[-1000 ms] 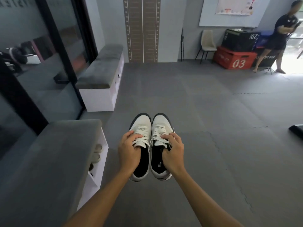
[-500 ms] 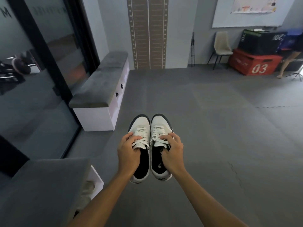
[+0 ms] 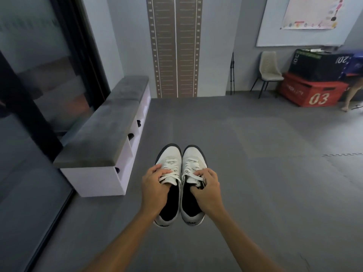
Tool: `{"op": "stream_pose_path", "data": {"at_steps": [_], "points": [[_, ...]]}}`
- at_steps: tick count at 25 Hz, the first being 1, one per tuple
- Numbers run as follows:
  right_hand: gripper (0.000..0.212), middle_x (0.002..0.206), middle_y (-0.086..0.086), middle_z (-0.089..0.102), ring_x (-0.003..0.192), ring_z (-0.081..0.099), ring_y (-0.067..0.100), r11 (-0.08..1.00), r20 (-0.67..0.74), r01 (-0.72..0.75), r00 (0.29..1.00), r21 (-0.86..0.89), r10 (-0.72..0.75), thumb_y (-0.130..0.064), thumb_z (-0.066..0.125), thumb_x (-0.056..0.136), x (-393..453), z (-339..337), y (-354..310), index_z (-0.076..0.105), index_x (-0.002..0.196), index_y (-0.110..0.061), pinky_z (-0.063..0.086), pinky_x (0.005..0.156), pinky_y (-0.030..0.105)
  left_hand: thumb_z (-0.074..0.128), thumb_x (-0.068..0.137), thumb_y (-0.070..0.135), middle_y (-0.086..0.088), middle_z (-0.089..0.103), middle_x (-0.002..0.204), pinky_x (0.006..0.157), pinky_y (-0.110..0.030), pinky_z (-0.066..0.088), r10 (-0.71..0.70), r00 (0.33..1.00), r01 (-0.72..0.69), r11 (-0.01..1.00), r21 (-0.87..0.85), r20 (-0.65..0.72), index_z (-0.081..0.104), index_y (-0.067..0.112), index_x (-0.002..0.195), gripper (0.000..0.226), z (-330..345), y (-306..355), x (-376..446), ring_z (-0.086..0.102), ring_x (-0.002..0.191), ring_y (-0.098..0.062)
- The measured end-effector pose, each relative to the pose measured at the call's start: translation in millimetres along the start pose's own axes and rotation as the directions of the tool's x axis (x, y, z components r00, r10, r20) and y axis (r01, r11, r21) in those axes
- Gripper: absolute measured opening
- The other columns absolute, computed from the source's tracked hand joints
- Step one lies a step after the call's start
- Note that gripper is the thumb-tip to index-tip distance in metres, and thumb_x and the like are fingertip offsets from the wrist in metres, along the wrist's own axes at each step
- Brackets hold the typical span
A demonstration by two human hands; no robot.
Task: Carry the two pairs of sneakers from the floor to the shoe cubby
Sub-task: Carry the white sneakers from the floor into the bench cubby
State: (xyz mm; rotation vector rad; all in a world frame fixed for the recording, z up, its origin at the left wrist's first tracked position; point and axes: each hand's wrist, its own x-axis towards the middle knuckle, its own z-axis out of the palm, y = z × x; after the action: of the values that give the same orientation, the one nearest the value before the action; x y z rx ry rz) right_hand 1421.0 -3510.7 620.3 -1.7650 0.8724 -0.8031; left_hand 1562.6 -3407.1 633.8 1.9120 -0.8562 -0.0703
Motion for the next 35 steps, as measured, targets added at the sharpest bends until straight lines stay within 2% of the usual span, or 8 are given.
{"op": "stream_pose_path", "data": {"at_steps": [3,10,16,21,25,27,31,35], "points": [[0.034,0.127,-0.011,0.047,0.121,0.049,0.025,1.000,-0.021,-0.015,1.000,-0.002,0.015,-0.029,0.069,0.066,96.2,7.0,5.9,0.060,0.095,-0.043,0.046,0.099,0.035,0.070,0.082,0.010,0.002,0.058,0.133,0.103,-0.040,0.044,-0.009,1.000,0.009,1.000,-0.002,0.010,0.074,0.025,0.099,0.023,41.0,-6.0,88.4,0.055,0.117,-0.021],[0.045,0.126,-0.009,0.048,0.120,0.048,0.024,1.000,0.011,0.006,1.000,0.004,-0.006,-0.068,0.075,0.061,326.2,32.1,36.5,0.059,0.092,-0.038,0.047,0.099,0.039,0.071,0.083,0.010,0.003,0.054,0.134,0.106,-0.042,0.043,-0.069,0.998,0.069,0.998,-0.017,-0.013,0.068,0.033,0.096,0.026,139.4,-33.5,287.1,0.051,0.122,-0.023],[0.029,0.119,-0.010,0.050,0.116,0.048,0.023,0.999,0.049,0.041,0.998,-0.018,-0.040,-0.054,0.072,0.068,513.5,56.8,47.9,0.055,0.087,-0.040,0.044,0.094,0.032,0.072,0.083,0.012,0.012,0.044,0.134,0.100,-0.029,0.036,-0.103,0.995,0.103,0.994,-0.035,0.002,0.062,0.036,0.094,0.028,201.5,-45.4,445.0,0.044,0.128,-0.021],[0.027,0.116,-0.014,0.048,0.112,0.047,0.019,0.998,0.053,0.039,0.998,-0.041,-0.037,-0.035,0.078,0.076,674.3,101.3,66.1,0.055,0.088,-0.037,0.038,0.082,0.018,0.081,0.070,0.027,0.011,0.043,0.141,0.098,-0.028,0.038,-0.053,0.998,0.052,0.998,0.027,0.023,0.060,0.032,0.100,0.037,248.9,-87.4,593.9,0.040,0.130,-0.017],[0.028,0.115,-0.015,0.048,0.111,0.049,0.021,0.999,0.013,0.004,1.000,-0.045,-0.003,-0.033,0.080,0.075,796.0,134.5,73.4,0.055,0.087,-0.038,0.044,0.088,0.026,0.073,0.059,0.062,0.014,0.043,0.139,0.095,-0.021,0.034,-0.014,0.997,0.015,1.000,-0.010,0.079,0.058,0.034,0.100,0.051,284.3,-112.5,717.4,0.039,0.125,-0.012],[0.028,0.115,-0.013,0.049,0.112,0.050,0.023,0.998,-0.025,-0.049,0.999,-0.036,0.048,-0.032,0.080,0.073,855.1,144.8,78.4,0.056,0.088,-0.037,0.046,0.091,0.032,0.069,0.059,0.069,0.014,0.044,0.140,0.095,-0.020,0.033,-0.046,0.995,0.047,0.999,-0.012,0.094,0.059,0.032,0.100,0.056,302.8,-118.9,778.3,0.039,0.126,-0.011],[0.028,0.118,-0.010,0.049,0.113,0.050,0.022,0.997,-0.044,-0.072,0.997,-0.034,0.071,-0.034,0.079,0.073,981.3,165.8,87.4,0.056,0.089,-0.036,0.045,0.093,0.032,0.070,0.064,0.065,0.013,0.044,0.142,0.106,-0.033,0.039,-0.005,0.991,0.005,1.000,-0.001,0.132,0.062,0.029,0.107,0.056,346.8,-142.9,901.4,0.039,0.132,-0.014],[0.027,0.119,-0.008,0.049,0.113,0.050,0.024,0.999,-0.012,-0.033,0.999,-0.029,0.033,-0.033,0.078,0.073,1113.9,187.0,98.7,0.056,0.088,-0.035,0.045,0.092,0.033,0.071,0.069,0.051,0.011,0.046,0.141,0.106,-0.032,0.037,0.008,0.997,-0.008,1.000,0.004,0.070,0.064,0.026,0.107,0.046,399.6,-164.8,1021.3,0.041,0.132,-0.016]]}}
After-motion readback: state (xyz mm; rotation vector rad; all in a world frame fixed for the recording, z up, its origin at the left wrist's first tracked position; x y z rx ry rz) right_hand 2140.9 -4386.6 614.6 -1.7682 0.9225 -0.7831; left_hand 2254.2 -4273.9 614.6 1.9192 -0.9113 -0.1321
